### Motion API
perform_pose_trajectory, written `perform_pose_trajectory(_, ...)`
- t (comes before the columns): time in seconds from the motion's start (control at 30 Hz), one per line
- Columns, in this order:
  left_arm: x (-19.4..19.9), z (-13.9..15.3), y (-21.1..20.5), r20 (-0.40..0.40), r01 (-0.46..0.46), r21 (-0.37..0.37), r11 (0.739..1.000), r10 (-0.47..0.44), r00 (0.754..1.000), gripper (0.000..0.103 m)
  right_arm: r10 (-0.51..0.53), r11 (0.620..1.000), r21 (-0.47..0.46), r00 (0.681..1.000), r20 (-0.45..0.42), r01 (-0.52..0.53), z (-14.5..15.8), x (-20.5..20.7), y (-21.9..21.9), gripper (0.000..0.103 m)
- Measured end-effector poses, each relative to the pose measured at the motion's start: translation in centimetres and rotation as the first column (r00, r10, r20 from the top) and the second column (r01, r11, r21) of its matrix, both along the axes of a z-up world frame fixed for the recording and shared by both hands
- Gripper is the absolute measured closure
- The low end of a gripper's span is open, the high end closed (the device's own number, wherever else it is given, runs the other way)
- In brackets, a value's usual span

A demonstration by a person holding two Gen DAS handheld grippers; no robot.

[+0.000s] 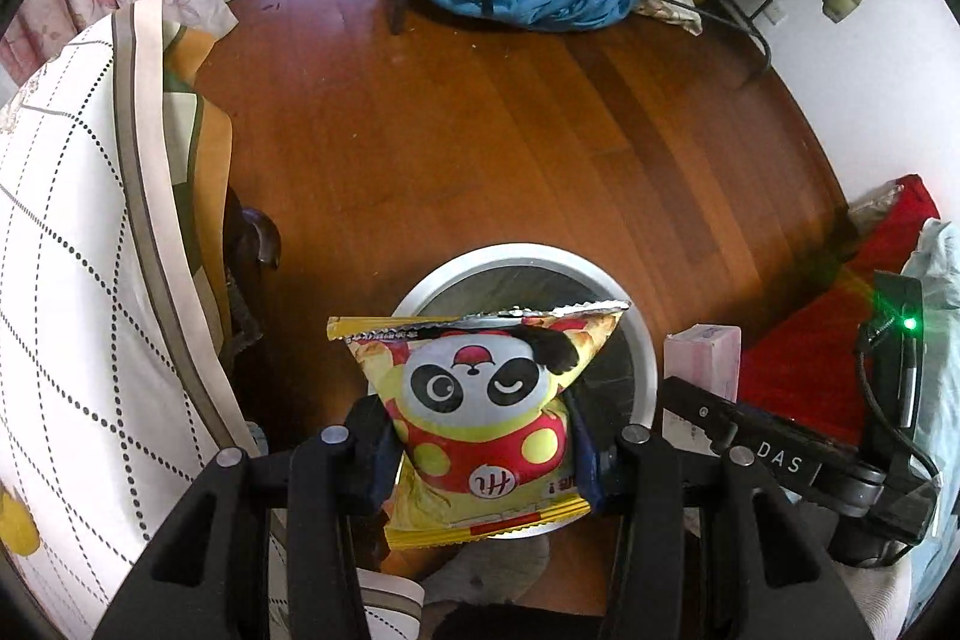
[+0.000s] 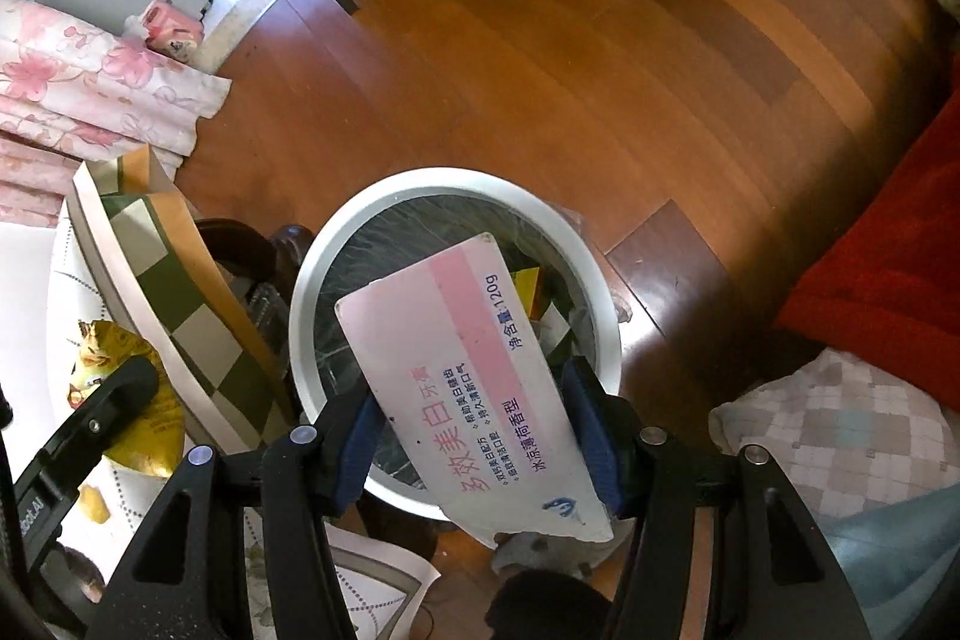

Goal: Collect trash
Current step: 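Carry the pink box and snack bag over the bin and open both tools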

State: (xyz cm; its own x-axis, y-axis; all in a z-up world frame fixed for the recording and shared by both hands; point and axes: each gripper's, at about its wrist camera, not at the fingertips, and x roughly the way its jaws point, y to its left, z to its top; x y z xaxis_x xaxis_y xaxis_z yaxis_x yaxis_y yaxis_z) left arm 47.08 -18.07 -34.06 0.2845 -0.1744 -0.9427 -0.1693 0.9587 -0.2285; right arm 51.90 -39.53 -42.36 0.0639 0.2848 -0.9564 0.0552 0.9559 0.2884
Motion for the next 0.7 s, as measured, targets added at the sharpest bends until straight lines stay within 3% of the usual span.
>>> perform_pose_trajectory(0.4, 0.5, -0.7, -0.4, -0.024, 0.018, 0.019, 1.0, -0.017, 1.0, 0.057, 0.012, 1.0, -0.029, 0.999, -0.034, -0.013, -0.8, 0.3, 0.5, 0.042)
perform_pose_trajectory(0.47, 0.3, -0.5, -0.4, -0.018, 0.019, 0.025, 1.0, -0.018, 1.0, 0.044, 0.013, 0.999, -0.034, 0.999, -0.044, -0.015, -0.8, 0.2, 0.4, 0.034)
perform_pose_trajectory(0.5, 0.6, -0.5, -0.4, -0.01, 0.019, 0.038, 0.999, -0.019, 1.0, 0.037, 0.016, 0.999, -0.044, 0.999, -0.045, -0.018, -0.8, 0.1, 0.3, 0.021)
perform_pose_trajectory(0.53, 0.5, -0.3, -0.4, -0.001, 0.02, 0.052, 0.998, -0.02, 1.0, 0.022, 0.021, 0.998, -0.062, 0.999, -0.04, -0.024, -0.7, -0.1, 0.3, 0.013)
perform_pose_trajectory(0.6, 0.4, -0.1, -0.4, 0.012, 0.022, 0.081, 0.996, -0.024, 1.0, 0.009, 0.039, 0.995, -0.092, 0.999, -0.031, -0.042, -0.4, -0.3, 0.4, 0.012)
perform_pose_trajectory(0.7, 0.2, 0.0, -0.4, 0.016, 0.024, 0.12, 0.992, -0.026, 1.0, 0.008, 0.068, 0.984, -0.167, 0.998, -0.019, -0.07, 0.0, -1.0, 0.7, 0.001)
